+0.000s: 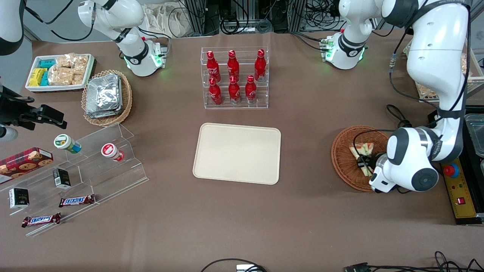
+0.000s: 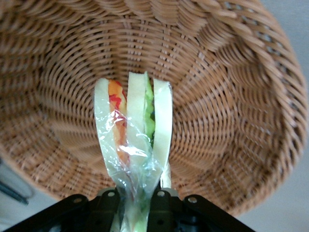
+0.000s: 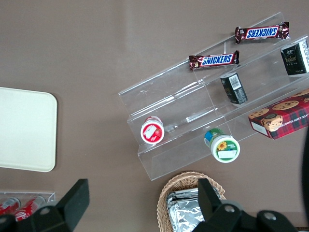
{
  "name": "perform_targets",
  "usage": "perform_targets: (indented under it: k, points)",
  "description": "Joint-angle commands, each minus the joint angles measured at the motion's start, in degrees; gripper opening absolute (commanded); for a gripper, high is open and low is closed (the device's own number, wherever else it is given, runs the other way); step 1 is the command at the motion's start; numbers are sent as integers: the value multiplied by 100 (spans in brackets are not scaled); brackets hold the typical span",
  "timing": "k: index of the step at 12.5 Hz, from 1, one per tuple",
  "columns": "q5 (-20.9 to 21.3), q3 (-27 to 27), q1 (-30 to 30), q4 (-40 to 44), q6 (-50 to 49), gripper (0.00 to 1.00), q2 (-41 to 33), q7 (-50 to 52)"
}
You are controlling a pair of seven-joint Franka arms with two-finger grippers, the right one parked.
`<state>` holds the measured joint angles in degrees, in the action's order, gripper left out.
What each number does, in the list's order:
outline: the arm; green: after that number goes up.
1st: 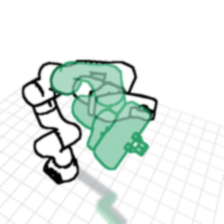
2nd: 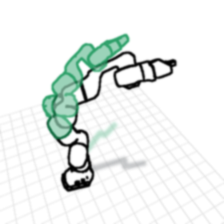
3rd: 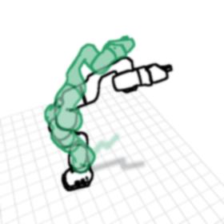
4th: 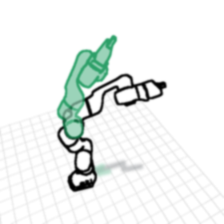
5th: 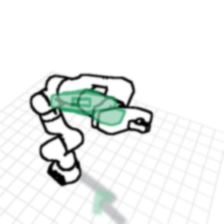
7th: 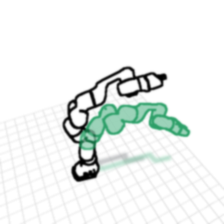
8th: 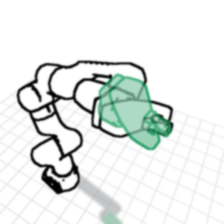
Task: Place sandwich from basket to tray
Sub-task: 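Lift the sandwich out of the basket with the left gripper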
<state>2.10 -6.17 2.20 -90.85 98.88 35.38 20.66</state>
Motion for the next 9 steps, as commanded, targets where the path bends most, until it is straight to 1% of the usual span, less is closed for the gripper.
perform_targets:
  k: [1,2,4,5,7,9]
  points:
    - [-8,-7,-36,-12,-509,1,-802,62]
    - [1,-16,-36,-3,-597,0,-1048,-35]
    - [-8,-95,-45,84,-729,0,-1444,-674]
    - [1,-182,-45,233,-800,0,-1489,-790]
    - [-8,-515,-36,628,-1019,0,-1560,-905]
    - [-16,-1006,-45,857,-1029,0,-1534,-836]
